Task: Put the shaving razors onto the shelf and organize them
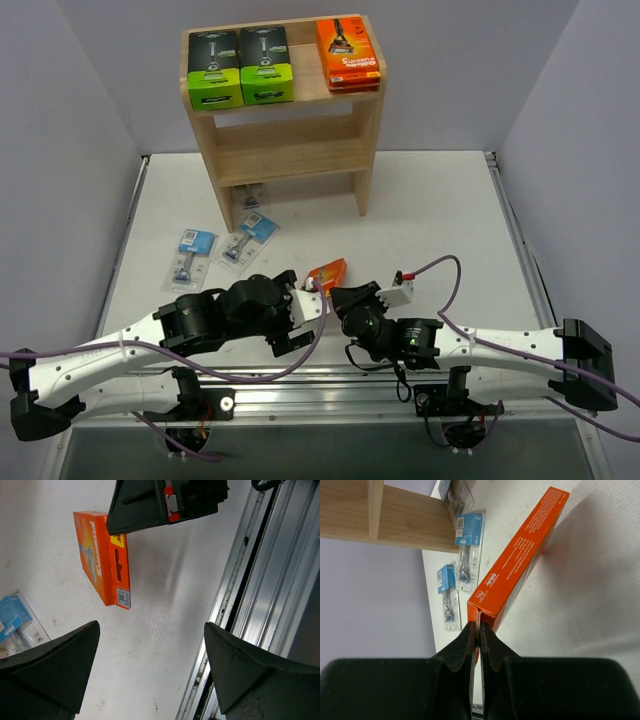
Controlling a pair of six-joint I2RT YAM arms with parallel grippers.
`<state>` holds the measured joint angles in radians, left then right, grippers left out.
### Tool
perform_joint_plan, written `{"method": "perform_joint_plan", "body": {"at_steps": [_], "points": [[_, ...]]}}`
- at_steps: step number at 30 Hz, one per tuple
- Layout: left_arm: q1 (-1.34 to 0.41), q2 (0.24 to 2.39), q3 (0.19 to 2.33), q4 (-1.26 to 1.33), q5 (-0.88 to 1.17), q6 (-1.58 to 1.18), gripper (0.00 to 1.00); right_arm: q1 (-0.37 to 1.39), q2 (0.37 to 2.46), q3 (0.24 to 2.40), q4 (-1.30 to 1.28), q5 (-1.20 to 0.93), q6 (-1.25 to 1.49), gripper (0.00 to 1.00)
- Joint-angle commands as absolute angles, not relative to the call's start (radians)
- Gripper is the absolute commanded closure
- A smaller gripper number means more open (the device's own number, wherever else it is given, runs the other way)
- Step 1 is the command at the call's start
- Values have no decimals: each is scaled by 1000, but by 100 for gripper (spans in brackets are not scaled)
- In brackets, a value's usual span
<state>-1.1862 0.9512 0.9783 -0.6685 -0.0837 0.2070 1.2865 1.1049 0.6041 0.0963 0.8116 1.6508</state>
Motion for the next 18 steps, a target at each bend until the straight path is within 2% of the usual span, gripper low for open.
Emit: {"method": "perform_joint_plan", "body": {"at_steps": [1, 11, 18], "points": [[-1221, 1006, 971, -611, -178, 232, 5, 1276, 1078, 621, 163, 842, 1614, 100], [-1247, 1111, 908, -422, -426, 279, 1, 1270, 1045, 546, 270, 776, 1617, 100], [-1246, 1160, 891, -335, -503, 307, 0, 1269, 1025, 520, 285, 756, 1618, 100]]}}
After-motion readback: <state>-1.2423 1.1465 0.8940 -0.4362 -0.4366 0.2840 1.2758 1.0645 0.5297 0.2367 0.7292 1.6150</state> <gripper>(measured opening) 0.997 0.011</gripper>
